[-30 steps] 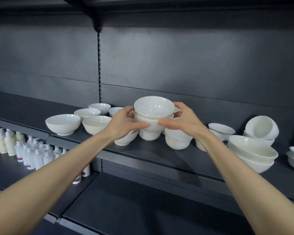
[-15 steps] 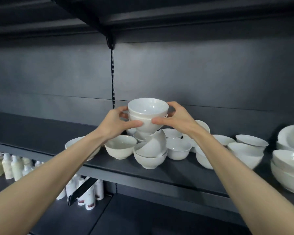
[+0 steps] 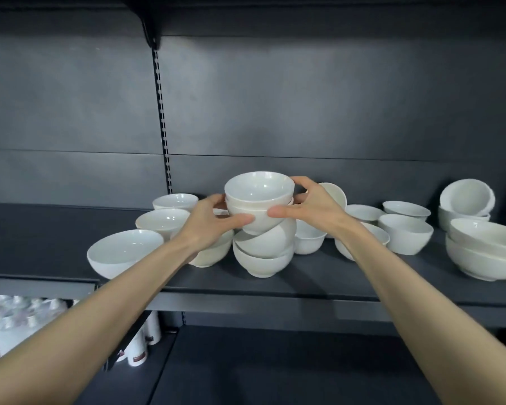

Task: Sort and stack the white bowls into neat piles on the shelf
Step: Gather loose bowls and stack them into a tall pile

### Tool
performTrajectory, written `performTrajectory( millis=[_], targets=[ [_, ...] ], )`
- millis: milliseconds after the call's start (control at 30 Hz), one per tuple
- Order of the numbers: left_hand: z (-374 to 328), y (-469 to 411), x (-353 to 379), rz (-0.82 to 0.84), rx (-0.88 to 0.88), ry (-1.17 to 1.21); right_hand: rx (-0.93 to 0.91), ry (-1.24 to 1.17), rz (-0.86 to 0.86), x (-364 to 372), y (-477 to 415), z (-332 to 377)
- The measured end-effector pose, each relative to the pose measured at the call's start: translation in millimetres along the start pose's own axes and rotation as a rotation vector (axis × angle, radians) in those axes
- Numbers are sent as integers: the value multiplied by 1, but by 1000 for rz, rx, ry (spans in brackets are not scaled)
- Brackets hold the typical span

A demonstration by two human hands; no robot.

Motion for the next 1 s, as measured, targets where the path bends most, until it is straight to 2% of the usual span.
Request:
performTrajectory(
  millis=[1000],
  targets=[
    [27, 3, 18, 74, -5, 130, 65, -91, -7, 14, 9, -34]
  ],
)
Point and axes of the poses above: each hand's wrist, its own y-axis away from the middle knuckle, its own x-axis out of the palm, z = x × y, the point moved 8 cm from there along -y, towards the middle knuckle, and after that the axes turned 8 degrees about y, right-handed, at the moved point
